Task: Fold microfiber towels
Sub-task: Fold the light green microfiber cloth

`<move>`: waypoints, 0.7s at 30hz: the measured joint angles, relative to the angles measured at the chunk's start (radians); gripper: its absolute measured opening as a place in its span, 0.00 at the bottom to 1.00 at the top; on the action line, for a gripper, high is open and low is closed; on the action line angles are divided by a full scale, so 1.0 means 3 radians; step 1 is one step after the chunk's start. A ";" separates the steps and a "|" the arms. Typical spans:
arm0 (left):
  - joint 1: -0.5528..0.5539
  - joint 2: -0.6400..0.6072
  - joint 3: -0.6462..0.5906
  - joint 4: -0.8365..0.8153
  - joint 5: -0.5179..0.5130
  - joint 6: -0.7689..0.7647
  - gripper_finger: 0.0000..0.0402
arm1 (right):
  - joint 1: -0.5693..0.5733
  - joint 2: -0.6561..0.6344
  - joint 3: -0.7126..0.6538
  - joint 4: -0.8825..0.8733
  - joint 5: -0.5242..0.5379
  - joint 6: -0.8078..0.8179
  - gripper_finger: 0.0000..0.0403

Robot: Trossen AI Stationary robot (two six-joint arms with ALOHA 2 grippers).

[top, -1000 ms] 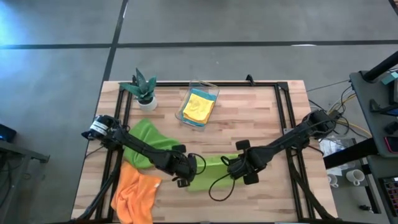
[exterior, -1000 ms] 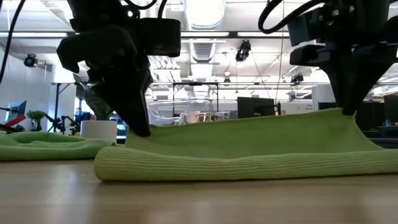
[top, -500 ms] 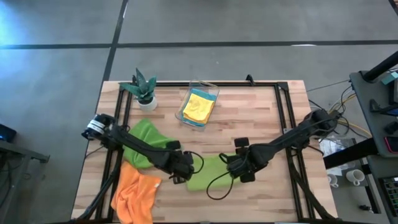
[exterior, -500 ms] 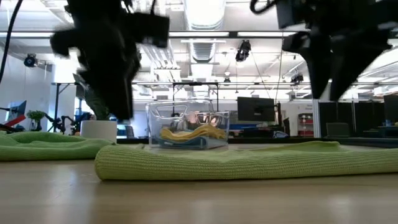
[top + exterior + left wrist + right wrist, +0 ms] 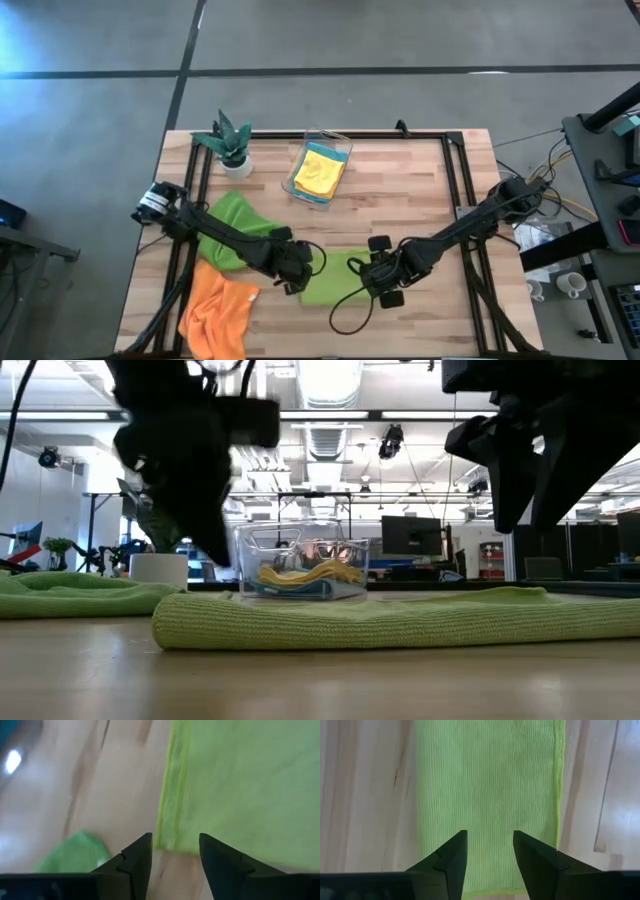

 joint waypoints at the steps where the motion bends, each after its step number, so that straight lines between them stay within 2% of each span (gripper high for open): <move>1: 0.0017 0.0000 -0.0039 -0.0015 0.0059 -0.0066 0.37 | 0.0008 0.0000 0.0001 0.0010 0.0000 0.0000 0.39; 7: 0.0107 0.0000 -0.0150 0.0065 0.0215 -0.0250 0.37 | 0.0011 0.0000 -0.0011 0.0014 0.0010 -0.0004 0.39; 11: 0.0135 -0.0001 -0.0150 0.0205 0.0260 -0.0160 0.37 | 0.0011 0.0000 -0.0018 0.0015 0.0010 0.0019 0.38; 21: 0.0233 0.0141 -0.0156 0.0239 0.0487 0.0620 0.37 | 0.0011 0.0000 -0.0019 0.0009 0.0010 0.0055 0.36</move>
